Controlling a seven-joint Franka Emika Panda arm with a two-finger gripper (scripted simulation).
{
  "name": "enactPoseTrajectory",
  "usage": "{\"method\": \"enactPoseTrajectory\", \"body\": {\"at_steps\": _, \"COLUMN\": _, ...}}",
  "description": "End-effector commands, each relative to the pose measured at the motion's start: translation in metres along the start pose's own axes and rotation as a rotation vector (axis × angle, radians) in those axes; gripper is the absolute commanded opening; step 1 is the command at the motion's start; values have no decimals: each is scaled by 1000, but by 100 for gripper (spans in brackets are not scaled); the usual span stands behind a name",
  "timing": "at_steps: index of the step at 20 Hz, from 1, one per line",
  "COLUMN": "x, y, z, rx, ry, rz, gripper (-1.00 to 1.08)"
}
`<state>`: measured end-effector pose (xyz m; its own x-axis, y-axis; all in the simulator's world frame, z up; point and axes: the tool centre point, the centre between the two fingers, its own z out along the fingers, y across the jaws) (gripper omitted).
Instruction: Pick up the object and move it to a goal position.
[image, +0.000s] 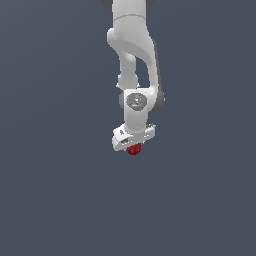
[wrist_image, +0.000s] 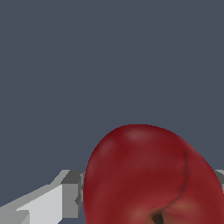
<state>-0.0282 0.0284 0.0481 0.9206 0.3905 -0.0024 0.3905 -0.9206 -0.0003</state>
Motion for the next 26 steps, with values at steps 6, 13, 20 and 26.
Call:
{"method": "enactPoseTrajectory", "body": {"at_steps": 6, "x": -1, "y": -7, "z": -24, "rx": -1, "ry": 2, "rz": 0, "gripper": -100}}
{"method": "enactPoseTrajectory", "body": {"at_steps": 13, "x": -3, "y": -24, "z": -74, "rx": -2, "ry": 2, "rz": -1, "gripper": -100}}
{"method": "enactPoseTrajectory", "body": {"at_steps": 20, "x": -7, "y": -49, "z": -148, "rx": -2, "ry": 2, "rz": -2, "gripper": -100}}
{"method": "enactPoseTrajectory", "body": {"at_steps": 26, "x": -10, "y": -72, "z": -217, "rx": -2, "ry": 2, "rz": -2, "gripper": -100}}
